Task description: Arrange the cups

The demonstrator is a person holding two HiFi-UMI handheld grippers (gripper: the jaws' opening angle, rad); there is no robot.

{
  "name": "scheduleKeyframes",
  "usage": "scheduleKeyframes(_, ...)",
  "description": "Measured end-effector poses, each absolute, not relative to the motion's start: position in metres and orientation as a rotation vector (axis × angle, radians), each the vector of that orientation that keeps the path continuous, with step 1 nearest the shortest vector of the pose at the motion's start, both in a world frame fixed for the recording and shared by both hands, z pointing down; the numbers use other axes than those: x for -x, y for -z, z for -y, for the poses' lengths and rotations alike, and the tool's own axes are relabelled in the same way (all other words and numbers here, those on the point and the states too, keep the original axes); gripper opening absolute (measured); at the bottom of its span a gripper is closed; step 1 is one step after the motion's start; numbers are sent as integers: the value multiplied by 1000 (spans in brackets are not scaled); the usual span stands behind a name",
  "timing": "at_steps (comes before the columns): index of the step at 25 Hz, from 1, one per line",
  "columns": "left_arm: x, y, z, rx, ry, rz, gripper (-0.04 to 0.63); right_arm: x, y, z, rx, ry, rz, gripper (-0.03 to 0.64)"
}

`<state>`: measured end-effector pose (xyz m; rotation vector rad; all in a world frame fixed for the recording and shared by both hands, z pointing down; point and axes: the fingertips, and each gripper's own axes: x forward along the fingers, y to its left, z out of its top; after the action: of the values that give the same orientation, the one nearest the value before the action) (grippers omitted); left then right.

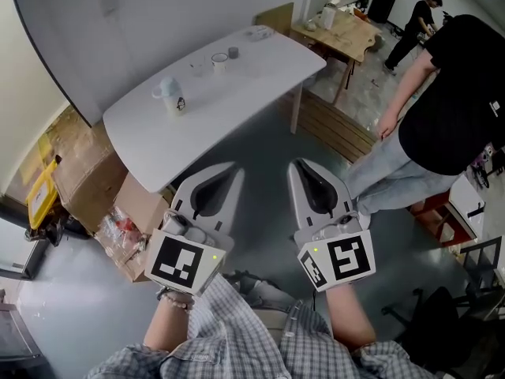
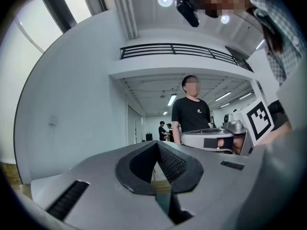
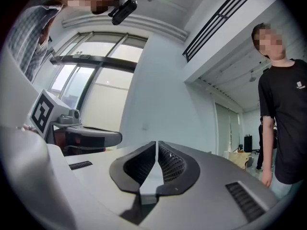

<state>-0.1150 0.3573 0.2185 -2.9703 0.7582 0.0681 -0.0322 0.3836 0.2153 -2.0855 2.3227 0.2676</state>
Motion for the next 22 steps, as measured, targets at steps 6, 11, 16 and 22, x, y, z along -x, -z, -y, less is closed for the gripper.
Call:
scheduleKeyframes(6,115,-211,-359,3045,-184,-782,8,16,-218,-396,2122,-268,-2301,32)
scheduleKeyframes(11,112,-208,-360,2973,-146,-823,8,0,-218,-410,2141,-241,-2274,32)
scheduleKeyframes(16,99,-210,-369,2931,-80,-814,9,-14,-217,-423,2166,-274,-2282,32)
scheduleKeyframes(22,81,-212,-378,2962,-83,-775,8,-29,-216,-436,2178,-276,-2263,32)
